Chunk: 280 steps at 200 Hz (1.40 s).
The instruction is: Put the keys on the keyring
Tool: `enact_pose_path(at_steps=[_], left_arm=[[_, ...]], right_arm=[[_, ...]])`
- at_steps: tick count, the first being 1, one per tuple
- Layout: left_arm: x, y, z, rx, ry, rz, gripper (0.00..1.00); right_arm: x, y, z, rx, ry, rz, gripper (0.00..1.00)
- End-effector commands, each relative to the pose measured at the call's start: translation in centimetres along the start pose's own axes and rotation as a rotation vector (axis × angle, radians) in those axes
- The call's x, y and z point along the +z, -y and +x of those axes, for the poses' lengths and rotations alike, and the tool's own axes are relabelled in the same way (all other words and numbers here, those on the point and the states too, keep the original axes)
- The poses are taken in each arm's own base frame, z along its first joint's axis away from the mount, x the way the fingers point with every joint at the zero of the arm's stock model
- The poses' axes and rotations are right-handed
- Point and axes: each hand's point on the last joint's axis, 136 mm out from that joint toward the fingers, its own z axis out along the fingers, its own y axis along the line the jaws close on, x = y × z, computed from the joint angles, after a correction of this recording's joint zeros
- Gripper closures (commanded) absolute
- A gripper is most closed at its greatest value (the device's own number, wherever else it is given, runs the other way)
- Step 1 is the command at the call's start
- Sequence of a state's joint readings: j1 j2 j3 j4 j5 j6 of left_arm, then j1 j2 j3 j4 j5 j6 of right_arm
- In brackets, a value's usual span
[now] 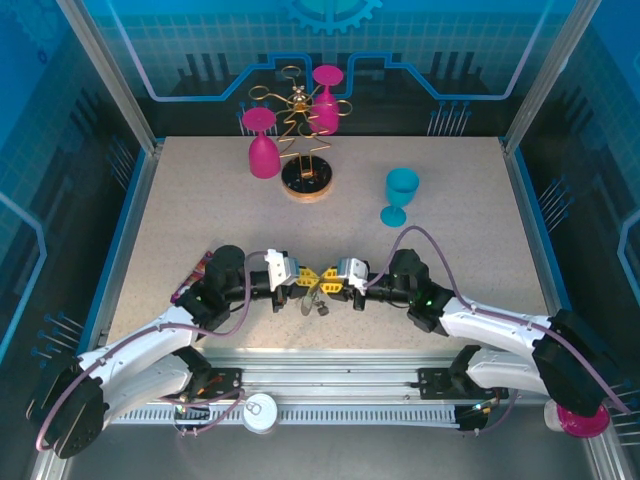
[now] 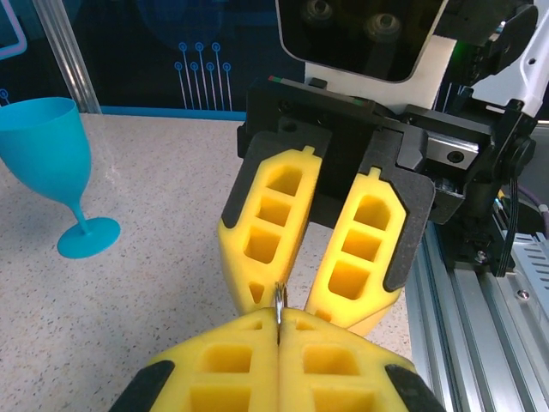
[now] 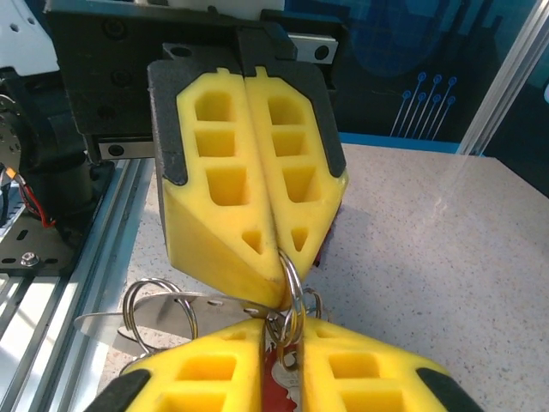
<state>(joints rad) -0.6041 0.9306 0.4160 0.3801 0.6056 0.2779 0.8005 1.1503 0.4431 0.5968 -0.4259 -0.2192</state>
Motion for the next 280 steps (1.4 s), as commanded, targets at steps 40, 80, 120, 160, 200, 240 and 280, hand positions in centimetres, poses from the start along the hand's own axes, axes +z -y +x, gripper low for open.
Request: enact_pose_path(at_steps=[40,80,120,160,200,240,280], left_arm=[[0.1,0.7,-0.2,0.003,0.016,0.046,1.00],[0.0,-0.6,0.2,0.011,-0.043,-0.030,0.77],[-0.2,-1.1,0.7,0.052,-0.149,-0.047,0.77],[-0.3,-1.1,1.0,0.077,-0.217,-0.026,0.85],[-0.2,-0.9,1.1,0.075,-0.251,0.009,0.99],[-0.4,-0.9,0.1,0.090,-0.189,-0.012,1.00],[-0.3,-1.2,-0.9,0.035,-0.028,-0.071,1.00]], right_arm=[[-0.4,-0.2,-2.8,-0.023,0.101,-0.050,0.93],[-0.4,0.1,-2.4,-0.028,0.019,-0.043,1.00],[-0.3,-0.4,-0.4,-0.053,-0.194,-0.076,1.00],[0.0,-0.8,0.0,-0.128,-0.350,-0.111,1.00],[0.6,-1.4,-1.6,-0.169,-0.377,-0.154,1.00],[-0.3,0.2,-2.8,-0.110,-0.304,-0.043,0.89],[-1.9,2.3,-1.3,-0.044,-0.197,0.109,0.61]])
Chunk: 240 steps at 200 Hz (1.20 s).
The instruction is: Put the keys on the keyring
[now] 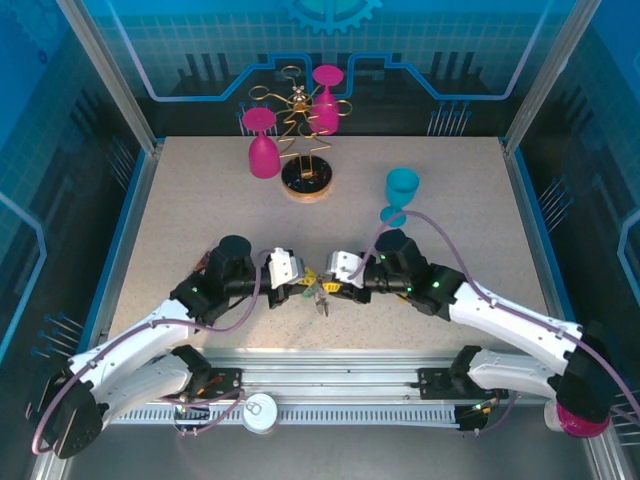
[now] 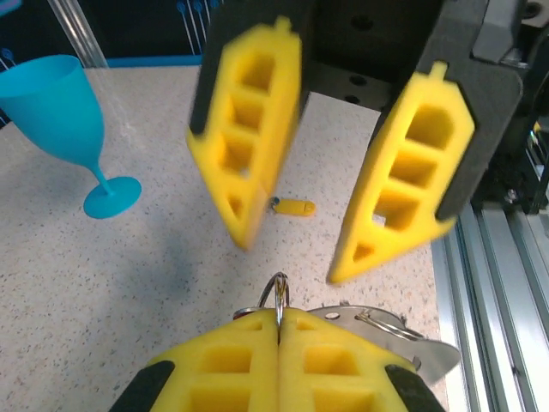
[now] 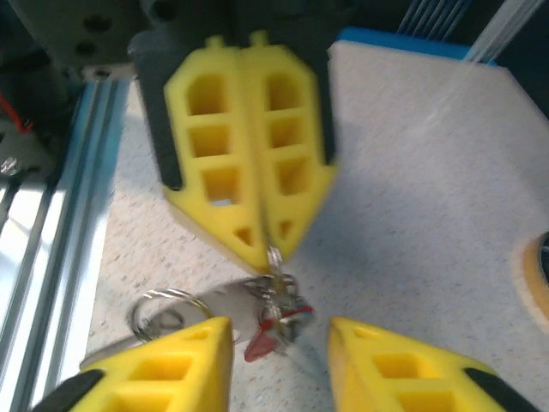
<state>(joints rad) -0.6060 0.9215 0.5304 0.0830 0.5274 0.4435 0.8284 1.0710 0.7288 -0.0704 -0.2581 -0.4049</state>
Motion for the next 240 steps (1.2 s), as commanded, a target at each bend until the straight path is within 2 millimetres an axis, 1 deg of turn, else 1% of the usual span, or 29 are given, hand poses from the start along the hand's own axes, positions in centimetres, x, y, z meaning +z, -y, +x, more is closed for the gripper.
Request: enact_pose_path(at_steps=[1,22,43,59,82,89,91,97,107,144,166,177,207,240], left_arm=[[-0.1,-0.5,-1.8,-0.034,0.125,-0.036,1.00],[0.2,-0.6,-1.2,-0.069,0.126,-0.037,1.00],[0.5,-0.5,-0.6,-0.087,0.130,-0.035,1.00],[0.6,-0.4,-0.4,-0.090,0.132,-0.029,1.00],[0.6,-0.2,-0.2,-0.079,0.140,-0.019,1.00],[0.6,-0.1,-0.2,-0.073,0.141,-0.015,1.00],[0.6,-0.1,-0.1,-0.072,0.140,-0.014,1.00],[0.6,0.0,0.0,-0.065,0.141,-0.012,1.00],[0.6,0.1,0.0,-0.053,0.142,-0.007,1.00],[0.5,0.3,0.1,-0.043,0.139,-0.001,1.00],[0.5,0.4,0.0,-0.039,0.143,0.003,1.00],[0.5,0.5,0.1,-0.040,0.144,0.005,1.00],[0.4,0.7,0.0,-0.038,0.149,0.018,1.00],[0.2,0.9,-0.6,-0.030,0.170,0.029,1.00]], right_arm=[[-0.6,1.2,-0.5,0.033,0.109,0.084,0.61],[-0.7,1.7,0.5,0.019,0.111,0.145,0.60],[-0.8,1.0,1.1,-0.032,0.112,0.155,0.60],[-0.8,0.6,1.4,-0.092,0.103,0.174,0.61],[-0.7,0.2,1.9,-0.224,0.074,0.233,0.61],[-0.7,0.1,1.9,-0.254,0.070,0.238,0.61],[-0.8,0.3,1.4,-0.262,0.085,0.251,0.61],[-0.9,0.5,1.1,-0.269,0.090,0.264,0.62],[-0.9,0.7,1.1,-0.269,0.082,0.271,0.62],[-0.2,0.2,0.9,-0.278,0.087,0.228,0.62],[0.4,-0.4,0.1,-0.266,0.112,0.180,0.62],[0.7,-0.7,-0.1,-0.263,0.121,0.157,0.63],[1.6,-0.8,-0.1,-0.251,0.123,0.134,0.68],[2.2,-1.1,-0.2,-0.230,0.138,0.115,0.75]])
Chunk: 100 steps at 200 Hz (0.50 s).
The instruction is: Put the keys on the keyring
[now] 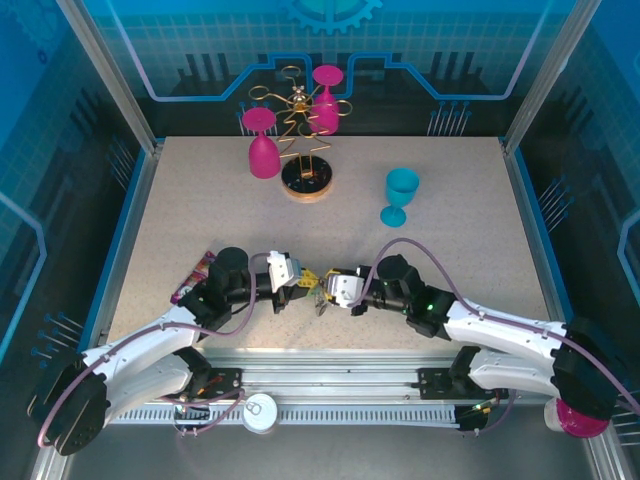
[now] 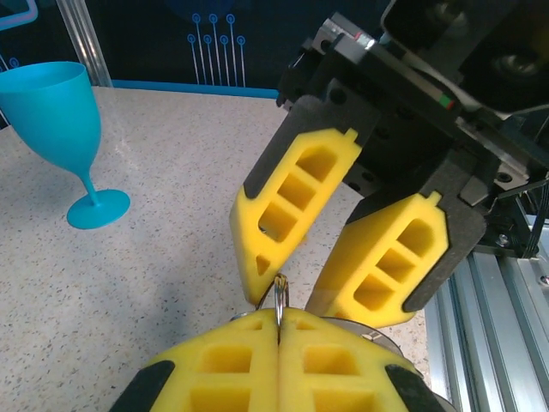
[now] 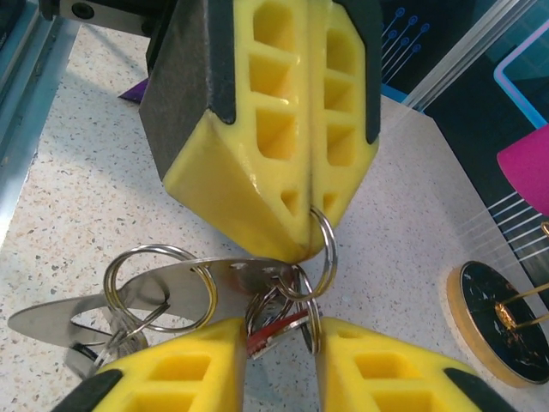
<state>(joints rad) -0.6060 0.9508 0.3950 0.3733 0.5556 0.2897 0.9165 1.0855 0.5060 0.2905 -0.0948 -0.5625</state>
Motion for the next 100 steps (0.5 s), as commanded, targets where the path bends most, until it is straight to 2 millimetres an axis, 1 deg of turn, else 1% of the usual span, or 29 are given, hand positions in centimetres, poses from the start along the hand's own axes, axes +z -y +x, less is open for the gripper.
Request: enact_pose_path(at_steps=[1,25,39,57,85,100], left_arm=[[-0.3,0.8,-1.4,0.048,0.064,0.035,1.00],[-0.4,0.8,-2.1,0.038,0.097,0.043,1.00],[-0.3,0.7,-2.3,0.030,0.103,0.038,1.00],[-0.3,0.5,-2.4,0.016,0.103,0.029,1.00],[-0.3,0.4,-2.4,-0.006,0.100,0.025,1.00],[-0.3,0.1,-2.6,-0.021,0.105,0.011,1.00]], right_arm=[[0.2,0.4,-2.7,0.003,0.091,-0.005,0.75],[0.8,-0.6,-2.4,0.008,0.078,-0.038,0.78],[0.8,-0.8,-2.4,0.007,0.073,-0.038,0.80],[0.6,-0.1,-2.3,-0.009,0.059,0.017,0.82],[-0.4,1.4,-2.3,-0.045,0.040,0.104,0.91],[-0.7,1.5,-2.4,-0.058,0.041,0.111,0.93]])
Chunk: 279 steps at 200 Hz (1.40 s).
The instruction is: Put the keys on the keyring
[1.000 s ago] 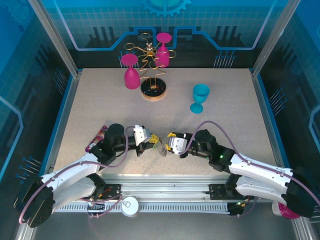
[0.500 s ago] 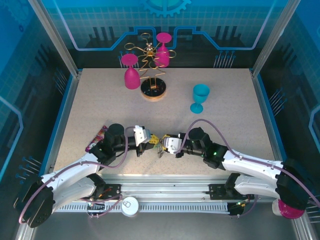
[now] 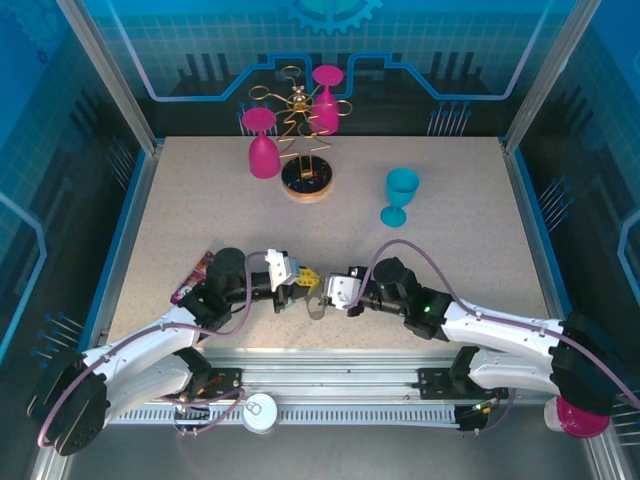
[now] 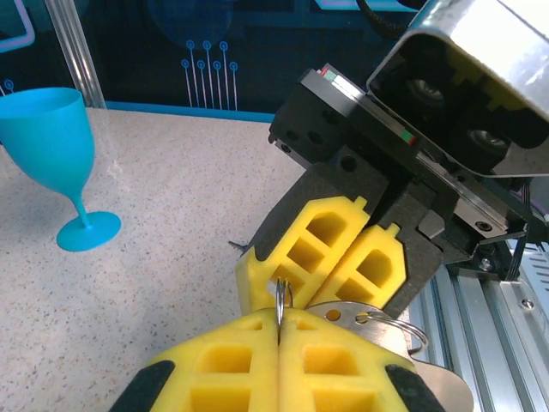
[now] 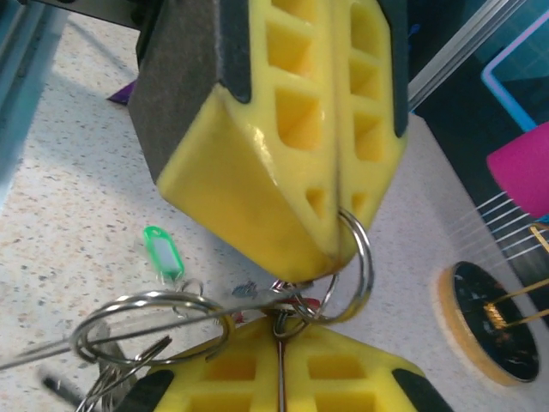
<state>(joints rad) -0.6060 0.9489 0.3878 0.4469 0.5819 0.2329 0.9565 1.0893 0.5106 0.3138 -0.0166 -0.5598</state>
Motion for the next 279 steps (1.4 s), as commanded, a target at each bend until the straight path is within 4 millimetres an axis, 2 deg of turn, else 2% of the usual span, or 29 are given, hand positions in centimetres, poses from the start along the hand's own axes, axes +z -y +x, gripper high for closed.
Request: enact_pose_path(at_steps=[1,96,115,140,156,182,205,252,279], left_arm=[[-0.2,-0.2,-1.3,-0.008,0.047,-0.006,1.00],[0.3,-1.2,-3.0,-0.185,0.134,-0.027,1.00],[0.1,-1.4,-3.1,-0.212,0.157,-0.039,1.00],[0.0,-1.5,-2.9,-0.221,0.161,-0.041,1.00],[-0.1,-1.5,-2.9,-0.218,0.165,-0.037,1.00],[-0.3,-1.3,-3.0,-0.206,0.174,-0.008,1.00],[-0.4,-1.0,-2.9,-0.206,0.174,0.021,1.00],[-0.4,-0.7,-3.2,-0.219,0.190,0.067,1.00],[-0.4,-0.7,-3.4,-0.226,0.198,0.078,1.00]], right_arm=[[-0.9,1.3,-1.9,-0.044,0.050,0.067,0.93],[1.6,-0.2,-3.6,-0.101,0.094,0.011,0.96],[1.2,0.3,-3.4,-0.087,0.096,0.044,0.93],[-0.5,1.4,-3.0,-0.040,0.107,0.097,0.77],[-1.8,1.7,-2.5,-0.009,0.111,0.105,0.73],[-3.7,1.8,-2.0,0.042,0.118,0.085,0.70],[-4.5,2.1,-1.6,0.098,0.119,0.095,0.70],[-3.8,3.4,-1.6,0.168,0.123,0.133,0.70],[-2.7,3.0,-2.2,0.203,0.159,0.087,0.65]])
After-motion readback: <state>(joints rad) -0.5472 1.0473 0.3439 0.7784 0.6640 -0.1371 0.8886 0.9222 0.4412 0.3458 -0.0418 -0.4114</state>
